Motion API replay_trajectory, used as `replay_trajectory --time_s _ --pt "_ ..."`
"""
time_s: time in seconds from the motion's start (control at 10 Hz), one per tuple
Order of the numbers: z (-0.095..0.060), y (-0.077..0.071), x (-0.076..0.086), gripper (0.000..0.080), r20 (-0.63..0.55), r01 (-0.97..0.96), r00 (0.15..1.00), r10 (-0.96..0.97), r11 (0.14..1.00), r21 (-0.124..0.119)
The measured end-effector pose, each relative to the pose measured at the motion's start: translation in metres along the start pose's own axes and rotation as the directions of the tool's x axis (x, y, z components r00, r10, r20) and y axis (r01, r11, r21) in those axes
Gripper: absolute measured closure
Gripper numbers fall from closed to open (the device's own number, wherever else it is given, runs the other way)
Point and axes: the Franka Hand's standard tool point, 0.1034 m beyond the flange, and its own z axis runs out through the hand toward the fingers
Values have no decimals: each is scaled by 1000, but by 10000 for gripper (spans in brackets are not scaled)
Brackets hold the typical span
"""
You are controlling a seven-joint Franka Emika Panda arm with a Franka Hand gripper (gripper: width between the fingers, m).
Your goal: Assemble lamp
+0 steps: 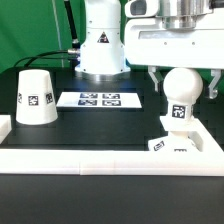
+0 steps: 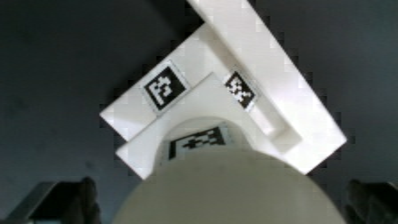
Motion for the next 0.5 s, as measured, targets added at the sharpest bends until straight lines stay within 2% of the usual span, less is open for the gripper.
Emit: replay_trajectory --time_s 0.3,0.5 --pt "0 -2 -1 101 0 270 963 -270 963 -2" --pt "1 0 1 101 1 472 881 -472 881 -3"
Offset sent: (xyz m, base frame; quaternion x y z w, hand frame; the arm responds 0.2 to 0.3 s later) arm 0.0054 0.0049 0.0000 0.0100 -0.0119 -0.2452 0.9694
